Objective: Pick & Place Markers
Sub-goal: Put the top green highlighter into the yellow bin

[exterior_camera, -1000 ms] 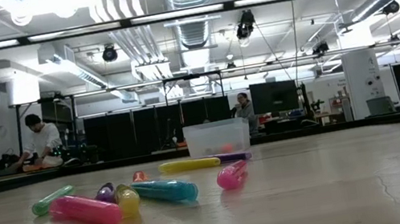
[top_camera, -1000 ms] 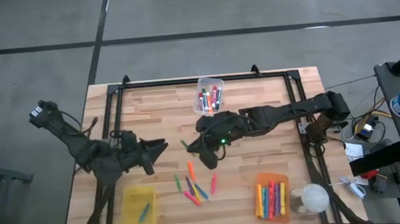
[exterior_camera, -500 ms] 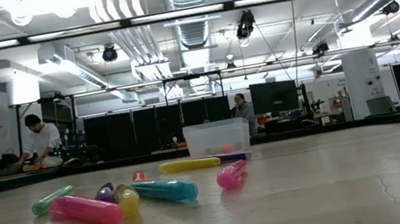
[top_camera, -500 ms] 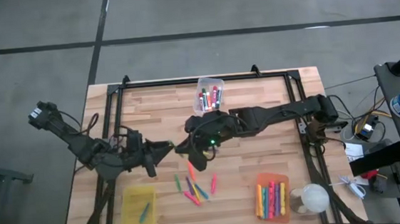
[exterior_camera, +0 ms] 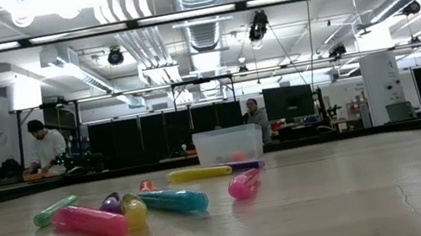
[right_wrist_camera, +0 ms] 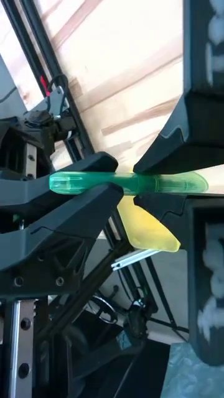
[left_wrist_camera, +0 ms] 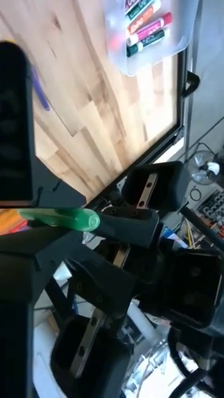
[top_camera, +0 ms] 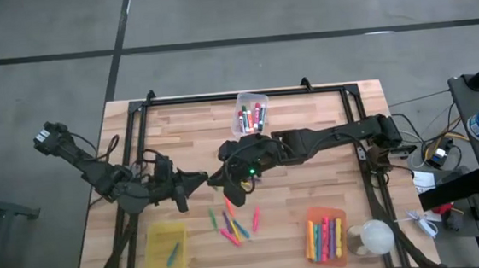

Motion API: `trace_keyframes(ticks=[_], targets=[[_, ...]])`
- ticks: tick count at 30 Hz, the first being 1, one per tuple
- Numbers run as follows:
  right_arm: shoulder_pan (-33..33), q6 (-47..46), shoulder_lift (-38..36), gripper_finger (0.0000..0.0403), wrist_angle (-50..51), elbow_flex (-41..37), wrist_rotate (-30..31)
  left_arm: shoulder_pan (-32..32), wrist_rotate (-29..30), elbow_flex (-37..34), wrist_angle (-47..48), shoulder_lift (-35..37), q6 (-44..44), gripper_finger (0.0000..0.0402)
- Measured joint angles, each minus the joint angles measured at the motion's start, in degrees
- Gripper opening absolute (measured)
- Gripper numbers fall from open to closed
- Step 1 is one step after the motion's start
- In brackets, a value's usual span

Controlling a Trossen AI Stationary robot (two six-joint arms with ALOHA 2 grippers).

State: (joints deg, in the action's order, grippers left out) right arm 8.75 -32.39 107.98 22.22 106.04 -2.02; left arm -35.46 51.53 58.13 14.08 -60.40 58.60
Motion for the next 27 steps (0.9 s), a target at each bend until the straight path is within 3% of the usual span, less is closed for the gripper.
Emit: trace_keyframes(ticks=[6,11,18,23,27], targets=[[0.0,-0.8,-0.2,0.0090,1.7,0.3,0.5,0.0,-1.0,0.0,0.3,0.7,1.6,0.0028],[0.0,0.9,-0.9,0.0141,11.7,0.3,0.7,-0.3,-5.7,0.0,2.7,3.5,5.6,0.0030],[0.0,4.0,-0.9,0.0181,25.7,-0.4,0.8,-0.5,-20.9,0.0,13.4,5.5,17.5,0.0031],[0.0,4.6,-0.9,0.0188,30.9,-1.9,5.4,-2.2,-34.0,-0.3,25.7,3.5,29.5,0.0032],[0.0,4.5,-0.9,0.0185,32.9,-3.3,6.8,-6.4,-40.7,-0.3,35.4,0.4,38.8,0.0032]])
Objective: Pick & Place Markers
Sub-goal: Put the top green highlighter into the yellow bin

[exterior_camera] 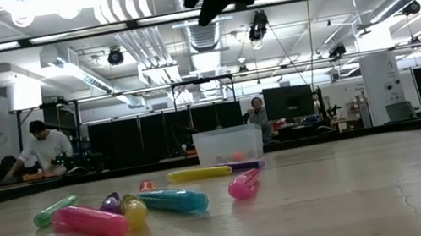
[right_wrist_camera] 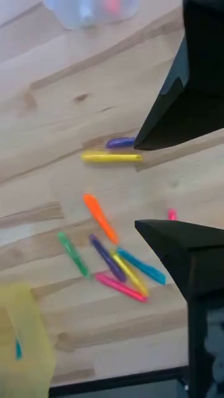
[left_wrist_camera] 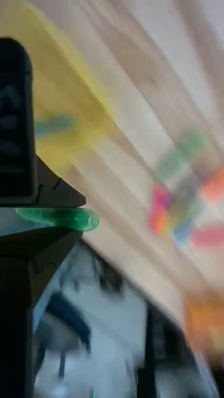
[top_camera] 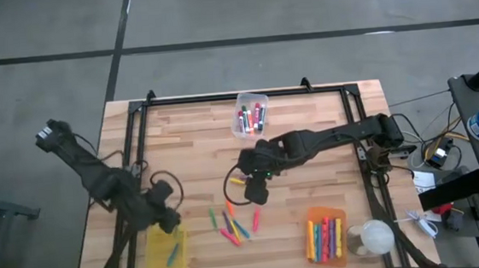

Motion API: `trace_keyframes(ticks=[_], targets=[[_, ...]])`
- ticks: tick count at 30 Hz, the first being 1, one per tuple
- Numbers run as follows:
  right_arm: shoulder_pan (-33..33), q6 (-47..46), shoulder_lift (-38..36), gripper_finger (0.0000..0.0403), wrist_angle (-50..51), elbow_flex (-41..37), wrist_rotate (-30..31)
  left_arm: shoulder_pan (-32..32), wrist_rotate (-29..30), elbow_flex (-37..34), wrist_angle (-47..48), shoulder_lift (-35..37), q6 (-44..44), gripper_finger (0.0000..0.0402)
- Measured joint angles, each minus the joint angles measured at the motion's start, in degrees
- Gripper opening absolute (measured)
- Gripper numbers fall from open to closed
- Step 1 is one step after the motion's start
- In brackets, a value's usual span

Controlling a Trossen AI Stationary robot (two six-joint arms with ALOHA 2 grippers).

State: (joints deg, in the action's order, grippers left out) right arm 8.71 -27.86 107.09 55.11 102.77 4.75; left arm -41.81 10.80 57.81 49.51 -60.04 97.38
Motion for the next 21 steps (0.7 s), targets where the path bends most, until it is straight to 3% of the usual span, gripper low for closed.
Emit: trace_keyframes(ticks=[8,15,21], targets=[[-0.1,0.0,0.0,0.0178,-0.3,-1.4,0.7,-5.3,-4.9,-0.1,6.0,-7.3,14.1,0.0032],[-0.6,0.0,0.0,0.0179,-0.7,-1.4,1.8,-5.4,-16.1,-3.5,4.0,-15.4,14.9,0.0032],[-0.5,0.0,0.0,0.0175,-1.2,-1.4,1.7,-5.2,-16.7,-7.2,-2.2,-18.3,15.0,0.0032]])
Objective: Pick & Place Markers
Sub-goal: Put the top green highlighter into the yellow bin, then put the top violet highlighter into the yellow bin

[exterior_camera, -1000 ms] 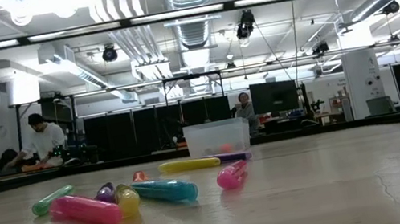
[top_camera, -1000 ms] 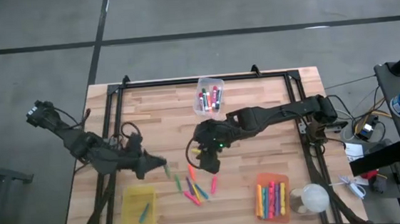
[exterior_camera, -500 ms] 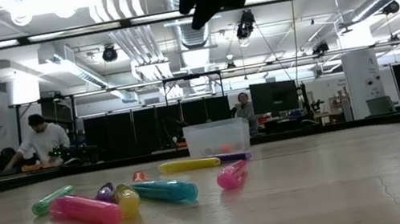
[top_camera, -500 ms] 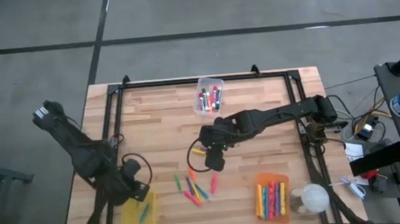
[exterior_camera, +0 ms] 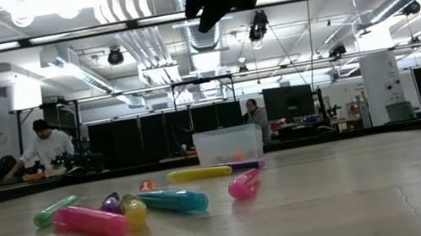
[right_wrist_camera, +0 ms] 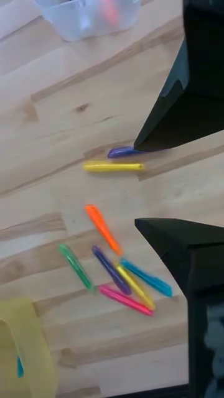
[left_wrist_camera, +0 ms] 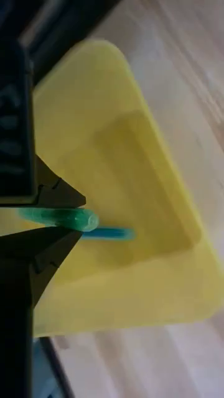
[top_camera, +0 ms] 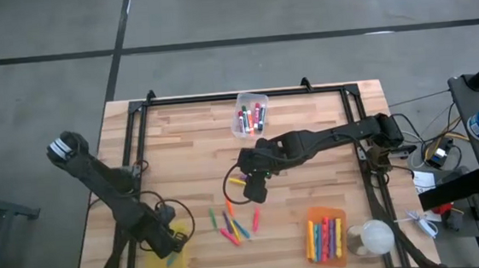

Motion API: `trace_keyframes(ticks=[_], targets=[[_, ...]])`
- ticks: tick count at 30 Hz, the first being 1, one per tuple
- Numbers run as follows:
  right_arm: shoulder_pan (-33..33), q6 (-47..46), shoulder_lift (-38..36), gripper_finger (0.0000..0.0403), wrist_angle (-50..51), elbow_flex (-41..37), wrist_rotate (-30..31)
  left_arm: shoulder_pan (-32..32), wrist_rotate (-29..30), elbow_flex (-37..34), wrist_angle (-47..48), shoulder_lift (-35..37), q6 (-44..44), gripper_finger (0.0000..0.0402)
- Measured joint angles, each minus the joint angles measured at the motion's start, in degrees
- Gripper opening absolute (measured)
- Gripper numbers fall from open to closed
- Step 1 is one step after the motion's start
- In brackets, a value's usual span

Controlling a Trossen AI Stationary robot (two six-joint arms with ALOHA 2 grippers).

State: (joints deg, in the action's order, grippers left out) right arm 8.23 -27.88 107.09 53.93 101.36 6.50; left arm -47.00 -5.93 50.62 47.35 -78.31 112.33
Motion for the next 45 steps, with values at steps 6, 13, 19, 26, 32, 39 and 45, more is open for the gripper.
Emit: trace_keyframes(ticks=[6,13,19,26,32,39,45], targets=[[0.0,-0.2,0.0,0.0178,-0.3,0.0,0.0,0.0,-0.5,-2.9,-3.6,-0.7,3.2,0.0035],[0.0,-0.5,0.0,0.0177,-0.4,0.0,0.0,0.0,-0.7,-4.0,-4.7,-0.5,3.0,0.0089],[0.0,-0.6,0.0,0.0180,-0.7,0.0,0.0,0.0,-0.7,-4.1,-5.2,-0.2,3.3,0.0131],[0.0,1.8,0.0,0.0180,-2.9,-1.6,1.1,-0.1,2.0,-3.3,-5.4,2.5,3.1,0.0135],[-1.3,5.5,-0.1,0.0180,-5.4,-7.5,2.7,0.0,11.0,-0.6,-5.4,6.9,3.1,0.0135],[-2.2,13.4,-0.1,0.0180,-12.3,-17.7,2.5,0.0,29.4,4.7,-5.4,12.4,0.8,0.0135],[-3.3,17.1,-0.1,0.0180,-19.8,-26.0,2.5,0.0,44.2,10.1,-7.6,15.2,-7.8,0.0135]])
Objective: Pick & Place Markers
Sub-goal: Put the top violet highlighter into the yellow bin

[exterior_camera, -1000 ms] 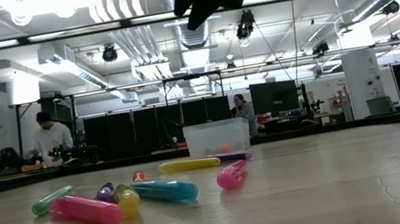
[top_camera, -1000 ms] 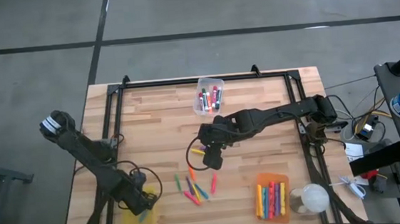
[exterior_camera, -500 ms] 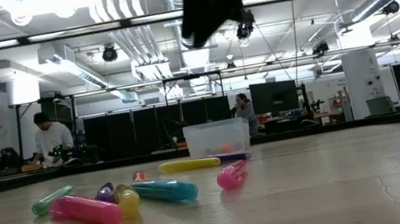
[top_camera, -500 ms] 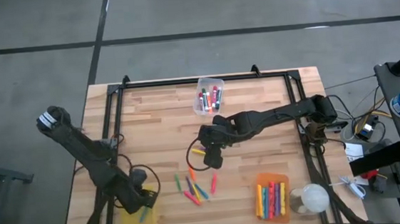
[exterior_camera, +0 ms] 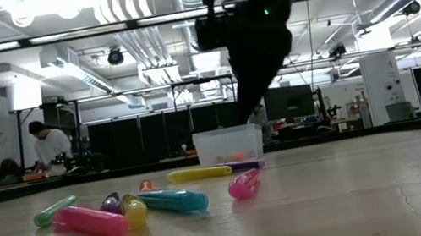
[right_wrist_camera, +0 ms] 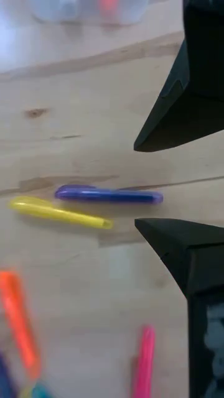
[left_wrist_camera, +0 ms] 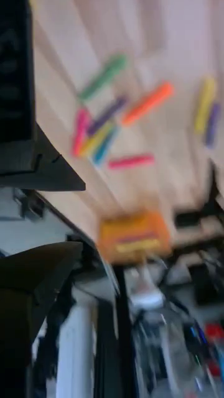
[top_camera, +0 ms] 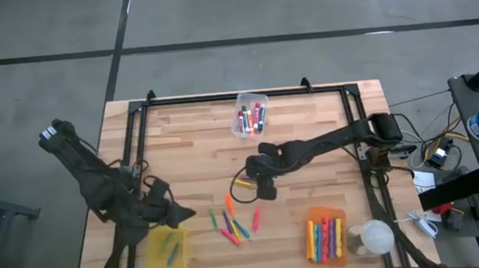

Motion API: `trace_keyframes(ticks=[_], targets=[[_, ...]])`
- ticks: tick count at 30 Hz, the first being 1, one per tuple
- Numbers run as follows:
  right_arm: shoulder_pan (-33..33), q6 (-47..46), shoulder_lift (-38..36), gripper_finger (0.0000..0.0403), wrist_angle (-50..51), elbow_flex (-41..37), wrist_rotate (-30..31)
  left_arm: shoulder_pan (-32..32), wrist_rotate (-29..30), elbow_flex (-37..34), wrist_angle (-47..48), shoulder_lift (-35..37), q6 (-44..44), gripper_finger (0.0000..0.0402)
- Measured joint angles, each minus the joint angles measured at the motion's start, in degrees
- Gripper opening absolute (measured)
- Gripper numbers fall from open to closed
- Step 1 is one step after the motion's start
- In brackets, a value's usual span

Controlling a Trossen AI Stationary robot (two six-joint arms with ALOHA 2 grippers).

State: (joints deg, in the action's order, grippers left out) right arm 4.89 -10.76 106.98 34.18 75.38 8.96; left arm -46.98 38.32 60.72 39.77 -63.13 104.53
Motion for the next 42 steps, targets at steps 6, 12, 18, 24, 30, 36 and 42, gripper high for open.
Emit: trace_keyframes(ticks=[6,12,18,24,30,36,42], targets=[[-1.7,0.5,0.0,0.0173,-7.7,-5.3,-4.2,0.0,6.0,3.8,-0.3,0.6,-6.5,0.0135],[-3.2,0.5,0.0,0.0160,-12.8,-9.6,-5.6,0.0,6.8,4.4,-0.3,0.7,-7.4,0.0135],[-3.6,0.6,0.0,0.0151,-16.7,-12.4,-6.0,0.0,6.8,4.2,-0.3,0.7,-7.1,0.0135],[-3.4,0.6,0.0,0.0150,-21.6,-14.1,-6.6,0.0,7.6,4.2,-0.3,0.7,-6.9,0.0135],[-3.3,0.4,3.5,0.0148,-22.5,-13.0,-7.9,0.0,7.8,4.1,-0.4,0.7,-6.7,0.0135],[-2.8,-2.1,7.2,0.0135,-16.7,-7.8,-5.9,0.0,7.8,4.1,-0.7,0.7,-5.6,0.0135],[-2.8,-0.8,8.2,0.0059,-12.7,-3.7,-6.0,0.0,8.1,4.1,-0.7,0.7,-6.5,0.0135]])
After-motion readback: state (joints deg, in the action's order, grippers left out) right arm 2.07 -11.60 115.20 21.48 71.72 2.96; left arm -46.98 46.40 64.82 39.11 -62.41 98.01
